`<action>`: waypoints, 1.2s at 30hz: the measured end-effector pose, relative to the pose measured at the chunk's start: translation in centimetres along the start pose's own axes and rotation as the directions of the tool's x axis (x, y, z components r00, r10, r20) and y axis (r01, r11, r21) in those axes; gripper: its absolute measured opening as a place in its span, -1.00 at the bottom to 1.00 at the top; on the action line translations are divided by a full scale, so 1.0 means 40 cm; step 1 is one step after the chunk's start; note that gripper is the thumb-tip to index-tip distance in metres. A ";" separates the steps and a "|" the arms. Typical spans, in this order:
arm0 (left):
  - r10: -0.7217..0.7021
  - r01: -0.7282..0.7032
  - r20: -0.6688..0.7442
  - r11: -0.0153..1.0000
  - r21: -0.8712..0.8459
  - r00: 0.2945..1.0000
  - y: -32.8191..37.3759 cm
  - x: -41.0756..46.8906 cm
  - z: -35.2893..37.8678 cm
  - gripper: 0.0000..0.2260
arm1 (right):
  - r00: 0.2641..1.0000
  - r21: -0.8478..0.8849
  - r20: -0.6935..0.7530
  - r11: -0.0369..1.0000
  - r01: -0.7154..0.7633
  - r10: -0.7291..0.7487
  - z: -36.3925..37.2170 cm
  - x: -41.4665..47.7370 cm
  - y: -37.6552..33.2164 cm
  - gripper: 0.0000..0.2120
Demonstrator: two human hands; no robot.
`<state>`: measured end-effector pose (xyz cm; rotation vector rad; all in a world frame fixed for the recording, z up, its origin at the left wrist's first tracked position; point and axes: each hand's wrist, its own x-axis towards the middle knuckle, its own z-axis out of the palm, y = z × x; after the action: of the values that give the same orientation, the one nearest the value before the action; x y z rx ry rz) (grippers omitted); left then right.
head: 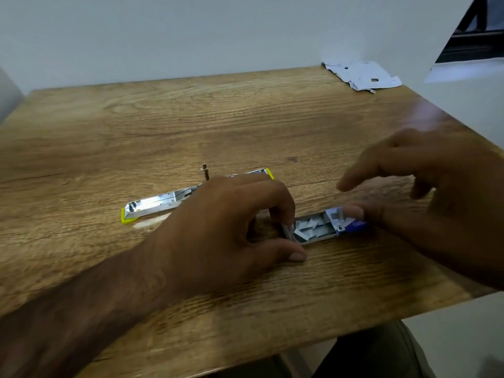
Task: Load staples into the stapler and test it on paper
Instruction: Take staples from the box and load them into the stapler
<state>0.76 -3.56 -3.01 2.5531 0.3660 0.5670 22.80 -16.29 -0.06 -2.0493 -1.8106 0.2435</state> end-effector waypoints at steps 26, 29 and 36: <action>0.024 -0.023 -0.014 0.999 0.046 1.000 -0.010 -0.002 0.004 -0.69 | 0.992 0.083 0.120 0.995 -0.052 0.042 0.003 0.035 -0.129 -0.70; 0.031 -0.030 -0.022 0.999 0.043 0.999 -0.011 -0.003 0.005 -0.69 | 0.988 0.232 0.148 0.970 -0.078 0.045 -0.019 0.025 -0.120 -0.86; 0.016 -0.015 -0.034 0.999 0.043 0.999 -0.008 -0.001 0.004 -0.69 | 0.977 0.314 0.212 0.947 -0.071 0.003 -0.014 0.018 -0.103 -0.72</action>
<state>0.77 -3.37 -3.33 2.5918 0.3744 0.6154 19.36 -15.31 2.20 -1.8838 -1.7149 0.7395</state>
